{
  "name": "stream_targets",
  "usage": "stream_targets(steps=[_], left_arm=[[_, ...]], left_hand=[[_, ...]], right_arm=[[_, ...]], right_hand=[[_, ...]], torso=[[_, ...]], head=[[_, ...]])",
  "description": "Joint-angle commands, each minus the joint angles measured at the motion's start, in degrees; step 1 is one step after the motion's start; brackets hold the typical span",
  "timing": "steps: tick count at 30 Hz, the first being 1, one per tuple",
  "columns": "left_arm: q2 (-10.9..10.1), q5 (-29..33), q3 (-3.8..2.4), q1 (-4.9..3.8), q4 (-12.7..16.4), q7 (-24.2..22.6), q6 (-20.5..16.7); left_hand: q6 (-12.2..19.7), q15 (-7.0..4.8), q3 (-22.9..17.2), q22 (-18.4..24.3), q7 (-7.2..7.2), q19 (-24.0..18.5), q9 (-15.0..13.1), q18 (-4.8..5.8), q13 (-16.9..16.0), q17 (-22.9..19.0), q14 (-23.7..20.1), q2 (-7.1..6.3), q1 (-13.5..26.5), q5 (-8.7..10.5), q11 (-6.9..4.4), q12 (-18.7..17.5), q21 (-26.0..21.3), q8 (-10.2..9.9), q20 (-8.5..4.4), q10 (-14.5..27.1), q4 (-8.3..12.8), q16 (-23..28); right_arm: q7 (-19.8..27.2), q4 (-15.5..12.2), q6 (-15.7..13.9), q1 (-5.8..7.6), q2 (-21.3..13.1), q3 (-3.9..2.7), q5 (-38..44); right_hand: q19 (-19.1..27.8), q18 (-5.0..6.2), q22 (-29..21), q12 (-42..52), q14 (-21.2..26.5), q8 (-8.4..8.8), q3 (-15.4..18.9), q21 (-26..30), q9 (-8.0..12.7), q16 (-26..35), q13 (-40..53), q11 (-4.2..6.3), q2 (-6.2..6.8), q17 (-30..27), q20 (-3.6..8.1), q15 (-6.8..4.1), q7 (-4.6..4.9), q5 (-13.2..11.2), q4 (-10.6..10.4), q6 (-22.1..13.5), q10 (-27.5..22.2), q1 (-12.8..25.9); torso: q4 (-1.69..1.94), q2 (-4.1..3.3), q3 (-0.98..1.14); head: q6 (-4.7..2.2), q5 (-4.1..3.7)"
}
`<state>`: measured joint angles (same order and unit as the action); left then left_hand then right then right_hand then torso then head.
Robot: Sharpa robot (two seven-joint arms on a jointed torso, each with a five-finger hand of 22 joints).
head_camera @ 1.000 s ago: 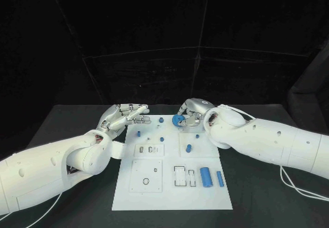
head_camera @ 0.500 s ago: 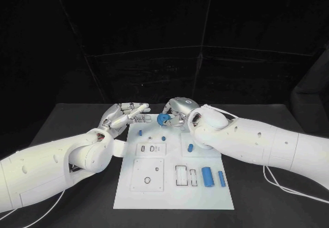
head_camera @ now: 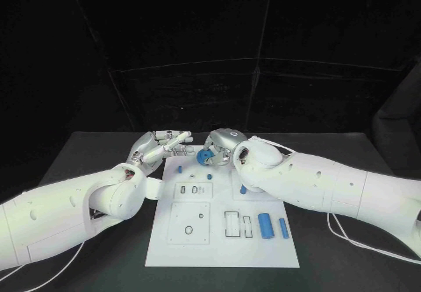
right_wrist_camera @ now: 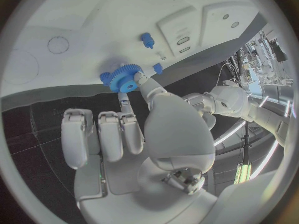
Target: Assemble the parts on the task board
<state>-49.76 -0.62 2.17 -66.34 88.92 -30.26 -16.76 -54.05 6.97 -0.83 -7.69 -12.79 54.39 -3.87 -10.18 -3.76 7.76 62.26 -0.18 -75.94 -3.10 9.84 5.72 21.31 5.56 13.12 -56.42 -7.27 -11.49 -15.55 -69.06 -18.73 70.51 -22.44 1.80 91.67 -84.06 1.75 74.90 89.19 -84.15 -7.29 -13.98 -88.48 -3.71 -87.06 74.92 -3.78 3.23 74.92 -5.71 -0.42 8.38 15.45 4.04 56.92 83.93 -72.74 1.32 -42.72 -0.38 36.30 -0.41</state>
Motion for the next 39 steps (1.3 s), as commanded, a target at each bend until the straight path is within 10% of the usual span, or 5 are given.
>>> stream_targets(steps=[1,9,21,39], left_arm=[[0.1,0.3,-0.06,-0.13,0.0,-0.4,0.4],[0.1,0.2,-0.06,-0.14,0.0,-0.5,0.4],[0.3,0.2,-0.06,-0.15,0.0,-0.4,0.4],[0.0,0.2,-0.06,-0.23,0.1,0.3,0.6]], left_hand=[[-0.5,0.03,0.0,0.1,0.11,0.2,0.0,-0.27,0.0,0.1,0.2,0.55,-0.1,0.18,0.10,-0.3,0.0,-0.3,-0.10,-0.4,0.4,0.3],[-0.5,0.03,0.0,0.1,0.11,0.2,0.0,-0.27,0.0,0.1,0.2,0.55,-0.1,0.18,0.10,-0.3,0.0,-0.3,-0.10,-0.4,0.4,0.3],[-0.5,0.03,0.0,0.1,0.11,0.2,0.0,-0.27,0.0,0.1,0.2,0.59,-0.1,0.17,0.09,-0.3,0.0,-0.3,-0.10,-0.4,0.4,0.3],[-0.5,0.03,0.0,0.1,0.11,0.2,0.0,-0.27,0.0,0.1,0.2,0.61,-0.1,0.17,0.09,-0.4,-0.1,-0.4,-0.10,-0.4,0.5,0.4]], right_arm=[[-0.2,0.1,2.6,0.05,0.2,-0.04,1.0],[-0.6,0.6,2.5,-0.07,0.5,-0.04,2.3],[-0.4,1.9,2.8,-0.11,1.2,-0.02,2.2],[0.3,1.4,6.4,-0.10,0.7,-0.01,-0.2]], right_hand=[[-4.1,-0.93,11.5,-0.2,-4.3,0.40,-0.3,-0.3,0.0,-0.3,14.1,0.23,0.20,7.6,0.25,-0.29,0.17,-0.3,-0.1,-0.1,5.4,0.6],[-4.0,-0.90,11.4,-0.6,-4.3,0.86,-0.3,-0.2,0.0,-0.2,13.7,0.10,0.63,7.5,0.18,-0.19,0.33,-0.7,-0.1,-0.6,5.1,1.1],[-3.7,-0.78,10.9,-3.2,-4.2,4.06,3.3,0.0,0.3,-0.1,11.3,-1.46,2.03,7.3,-1.07,1.20,2.01,-12.2,-3.0,-10.5,3.4,3.8],[-3.7,-0.76,10.8,-3.7,-4.2,3.31,7.8,0.1,-0.2,0.0,11.0,-1.40,-0.73,7.2,-1.26,1.20,1.79,-11.2,-9.4,-5.7,3.1,6.9]], torso=[[-0.03,0.05,0.02],[-0.07,0.03,0.05],[-0.07,0.03,0.04],[-0.05,0.07,0.03]], head=[[0.07,0.02],[0.15,0.20],[0.29,0.33],[0.38,0.21]])
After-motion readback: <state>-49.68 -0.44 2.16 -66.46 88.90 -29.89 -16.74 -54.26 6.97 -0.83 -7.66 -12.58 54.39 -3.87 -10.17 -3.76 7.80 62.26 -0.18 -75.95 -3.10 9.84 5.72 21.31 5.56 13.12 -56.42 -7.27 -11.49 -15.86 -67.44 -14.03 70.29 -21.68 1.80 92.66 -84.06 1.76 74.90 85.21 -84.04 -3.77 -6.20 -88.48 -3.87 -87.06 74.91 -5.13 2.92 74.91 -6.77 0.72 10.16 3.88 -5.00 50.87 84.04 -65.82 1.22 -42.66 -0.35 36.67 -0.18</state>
